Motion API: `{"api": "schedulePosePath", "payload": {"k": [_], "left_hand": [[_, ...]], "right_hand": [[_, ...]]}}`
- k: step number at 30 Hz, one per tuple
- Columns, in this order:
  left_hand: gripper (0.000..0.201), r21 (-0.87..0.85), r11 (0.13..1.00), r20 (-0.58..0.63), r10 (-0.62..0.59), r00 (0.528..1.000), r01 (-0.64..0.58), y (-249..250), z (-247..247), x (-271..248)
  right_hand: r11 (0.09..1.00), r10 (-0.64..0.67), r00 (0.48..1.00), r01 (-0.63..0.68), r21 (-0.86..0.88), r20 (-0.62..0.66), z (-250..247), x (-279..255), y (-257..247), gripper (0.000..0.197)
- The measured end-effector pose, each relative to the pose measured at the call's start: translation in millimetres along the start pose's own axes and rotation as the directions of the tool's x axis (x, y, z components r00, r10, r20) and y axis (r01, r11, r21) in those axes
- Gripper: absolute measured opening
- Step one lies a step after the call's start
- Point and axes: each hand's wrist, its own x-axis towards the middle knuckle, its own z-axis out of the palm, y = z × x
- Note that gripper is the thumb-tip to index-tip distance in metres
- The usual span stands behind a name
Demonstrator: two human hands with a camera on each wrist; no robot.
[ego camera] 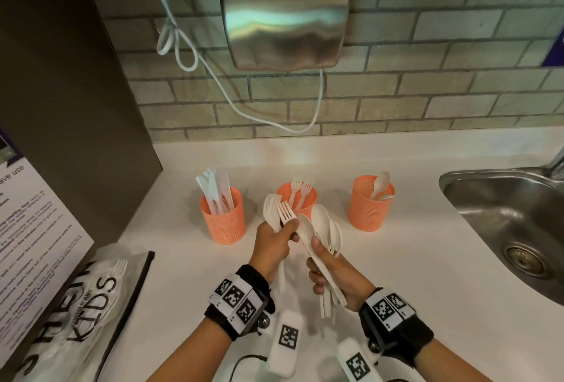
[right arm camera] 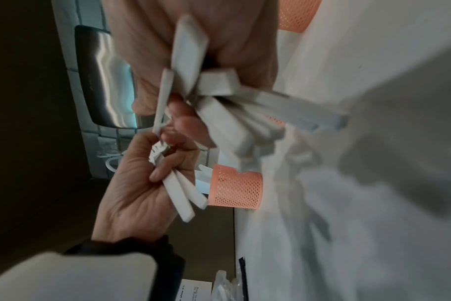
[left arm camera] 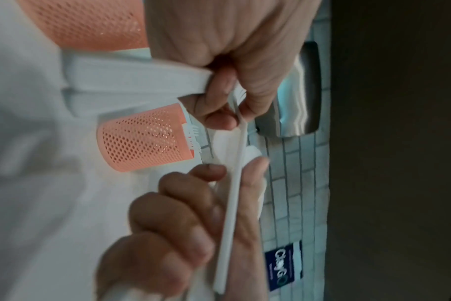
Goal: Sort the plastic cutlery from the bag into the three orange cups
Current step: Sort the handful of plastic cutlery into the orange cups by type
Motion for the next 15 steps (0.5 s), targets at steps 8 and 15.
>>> {"api": "schedulePosePath", "payload": {"k": [8, 15], "left_hand": [[0.032, -0.380, 0.921, -0.148, -0.151, 0.977, 0.085, 15.6, -15.5, 12.8], [0.022, 0.123, 0.990, -0.026, 0.071, 0.997, -0.067, 17.8, -4.2, -9.4]], "right_hand": [[0.998, -0.013, 0.993, 0.006, -0.067, -0.113, -1.4, 1.7, 3.8, 0.024], [0.937, -0.194, 0.936, 0.088, -0.339, -0.294, -2.7, 12.3, 16.4, 0.020]]}}
